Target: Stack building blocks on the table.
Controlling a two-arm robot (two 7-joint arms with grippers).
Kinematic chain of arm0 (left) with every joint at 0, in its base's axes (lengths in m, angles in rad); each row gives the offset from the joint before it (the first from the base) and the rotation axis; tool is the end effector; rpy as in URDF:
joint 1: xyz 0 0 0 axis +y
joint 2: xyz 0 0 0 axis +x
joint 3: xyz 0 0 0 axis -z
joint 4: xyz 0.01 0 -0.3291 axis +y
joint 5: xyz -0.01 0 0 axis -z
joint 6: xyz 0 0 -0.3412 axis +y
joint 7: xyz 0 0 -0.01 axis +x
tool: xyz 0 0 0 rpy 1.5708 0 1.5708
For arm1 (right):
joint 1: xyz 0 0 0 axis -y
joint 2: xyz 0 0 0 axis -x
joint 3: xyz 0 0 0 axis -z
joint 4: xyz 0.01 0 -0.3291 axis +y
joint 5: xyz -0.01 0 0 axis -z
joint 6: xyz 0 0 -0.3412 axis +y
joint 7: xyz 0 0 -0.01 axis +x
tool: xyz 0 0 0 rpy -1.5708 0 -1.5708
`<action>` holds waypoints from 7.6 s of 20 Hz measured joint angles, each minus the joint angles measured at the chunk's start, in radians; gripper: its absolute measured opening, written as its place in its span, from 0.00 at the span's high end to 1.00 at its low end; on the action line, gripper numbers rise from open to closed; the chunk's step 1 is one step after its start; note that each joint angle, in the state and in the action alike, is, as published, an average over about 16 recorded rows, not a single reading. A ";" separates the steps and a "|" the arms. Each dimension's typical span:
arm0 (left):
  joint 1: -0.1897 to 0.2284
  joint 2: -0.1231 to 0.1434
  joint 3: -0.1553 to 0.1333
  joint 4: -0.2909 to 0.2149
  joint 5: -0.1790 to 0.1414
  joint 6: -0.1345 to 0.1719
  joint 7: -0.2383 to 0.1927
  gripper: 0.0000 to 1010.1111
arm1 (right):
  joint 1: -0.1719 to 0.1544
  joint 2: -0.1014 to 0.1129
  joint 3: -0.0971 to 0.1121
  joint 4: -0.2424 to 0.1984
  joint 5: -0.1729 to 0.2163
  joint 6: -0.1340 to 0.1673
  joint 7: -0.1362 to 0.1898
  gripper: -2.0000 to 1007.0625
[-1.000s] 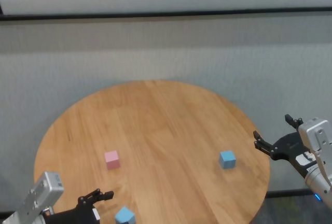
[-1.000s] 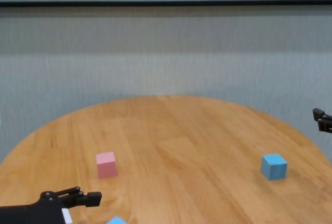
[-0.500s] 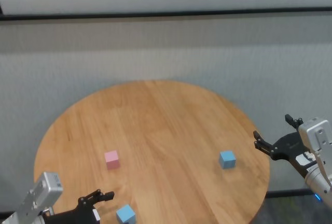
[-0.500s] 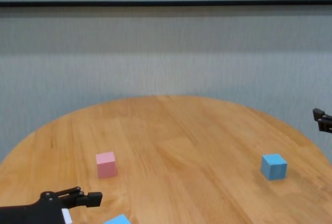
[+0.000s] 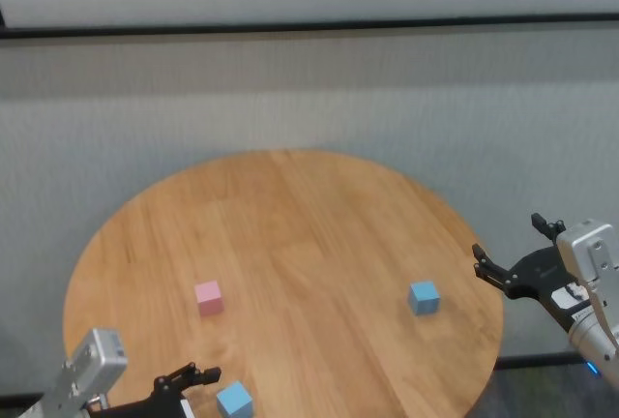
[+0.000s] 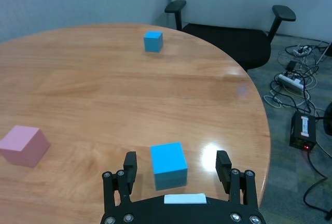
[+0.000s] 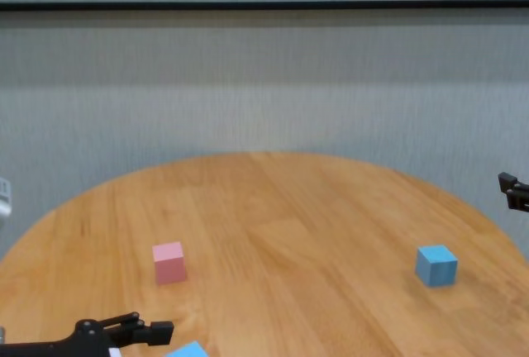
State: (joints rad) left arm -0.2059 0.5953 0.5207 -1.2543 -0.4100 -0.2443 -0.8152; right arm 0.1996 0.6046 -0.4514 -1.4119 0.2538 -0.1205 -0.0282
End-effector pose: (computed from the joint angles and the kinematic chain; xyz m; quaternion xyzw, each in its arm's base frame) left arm 0.3849 0.1101 -0.3933 0.1310 -0.0109 0.2202 0.9666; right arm 0.3951 -0.0963 -0.3400 -0.1415 -0.1325 -0.5799 0.7913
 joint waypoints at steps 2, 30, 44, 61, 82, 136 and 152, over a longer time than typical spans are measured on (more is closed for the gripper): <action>-0.001 -0.003 0.004 0.001 0.003 0.001 0.000 0.01 | 0.000 0.000 0.000 0.000 0.000 0.000 0.000 0.00; -0.037 -0.051 0.040 0.049 0.059 0.011 0.033 0.03 | 0.000 0.000 0.000 0.000 0.000 0.000 0.000 0.00; -0.043 -0.062 0.035 0.066 0.077 0.010 0.049 0.31 | 0.000 0.000 0.000 0.000 0.000 0.000 0.000 0.00; -0.051 -0.068 0.018 0.027 0.085 0.008 0.074 0.61 | 0.000 0.000 0.000 0.000 0.000 0.000 0.000 0.00; -0.263 -0.273 0.037 0.235 0.179 0.025 0.180 0.61 | 0.000 0.000 0.000 0.000 0.000 0.000 0.000 0.00; -0.351 -0.391 0.030 0.423 0.305 0.038 0.207 0.33 | 0.000 0.000 0.000 0.000 0.000 0.000 0.000 0.00; -0.209 -0.207 -0.021 0.052 0.232 0.110 0.189 0.01 | 0.000 0.000 0.000 0.000 0.000 0.000 0.000 0.00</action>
State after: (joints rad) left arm -0.4146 0.3886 0.4995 -1.2022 -0.1779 -0.1343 -0.6258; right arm 0.1996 0.6046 -0.4513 -1.4119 0.2538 -0.1205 -0.0283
